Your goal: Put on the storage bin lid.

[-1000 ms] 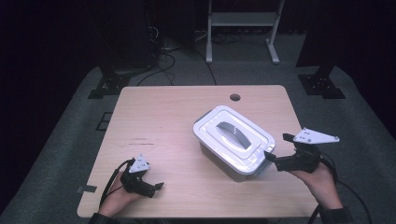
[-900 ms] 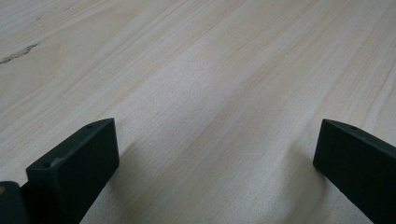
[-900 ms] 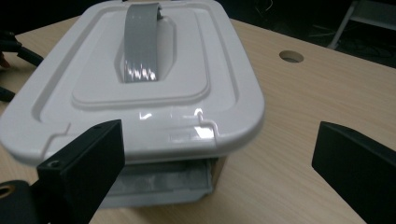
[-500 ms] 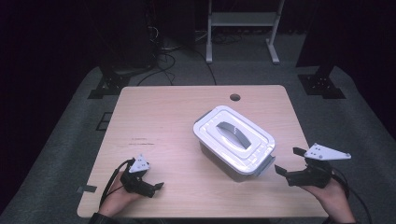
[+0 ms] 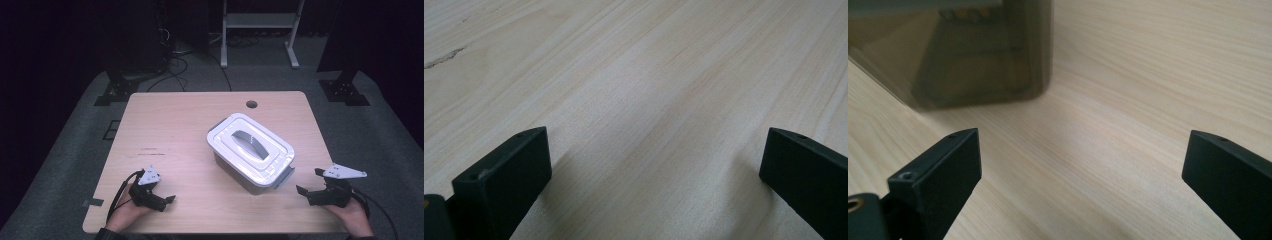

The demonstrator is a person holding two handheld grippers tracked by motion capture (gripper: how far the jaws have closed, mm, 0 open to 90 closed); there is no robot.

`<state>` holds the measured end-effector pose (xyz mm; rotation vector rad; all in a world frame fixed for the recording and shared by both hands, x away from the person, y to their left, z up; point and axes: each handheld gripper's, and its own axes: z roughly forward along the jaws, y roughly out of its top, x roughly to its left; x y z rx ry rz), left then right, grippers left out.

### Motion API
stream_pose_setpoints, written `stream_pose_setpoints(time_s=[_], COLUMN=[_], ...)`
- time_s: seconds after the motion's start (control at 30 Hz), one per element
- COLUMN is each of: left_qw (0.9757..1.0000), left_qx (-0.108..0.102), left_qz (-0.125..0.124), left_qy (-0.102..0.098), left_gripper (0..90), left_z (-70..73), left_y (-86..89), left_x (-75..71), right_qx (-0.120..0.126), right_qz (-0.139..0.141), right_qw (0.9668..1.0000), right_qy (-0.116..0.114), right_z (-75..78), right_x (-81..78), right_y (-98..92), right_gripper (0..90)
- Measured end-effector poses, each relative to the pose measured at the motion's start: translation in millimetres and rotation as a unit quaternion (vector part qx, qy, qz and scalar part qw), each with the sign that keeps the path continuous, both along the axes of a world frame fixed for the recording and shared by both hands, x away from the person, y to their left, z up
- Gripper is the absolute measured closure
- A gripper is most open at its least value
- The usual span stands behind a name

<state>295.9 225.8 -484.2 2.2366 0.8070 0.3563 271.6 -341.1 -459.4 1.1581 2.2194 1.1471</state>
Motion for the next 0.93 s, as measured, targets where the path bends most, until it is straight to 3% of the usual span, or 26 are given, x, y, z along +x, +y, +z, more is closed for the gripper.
stream_pose_setpoints(time_s=[0.43, 0.93], left_qw=[1.0, 1.0], left_qx=[0.0, 0.0], left_qz=[0.0, 0.0], left_qy=[0.0, 0.0], left_gripper=[0.0, 0.0], left_z=[0.0, 0.0], left_y=[0.0, 0.0], left_x=[0.0, 0.1], right_qx=[-0.044, -0.052], right_qz=[0.013, 0.023], right_qw=[0.9988, 0.9978], right_qy=[0.019, 0.035], right_z=[-21.7, -27.5], right_x=[1.7, 3.0], right_y=[-1.6, -0.2], right_gripper=[1.6, 1.6])
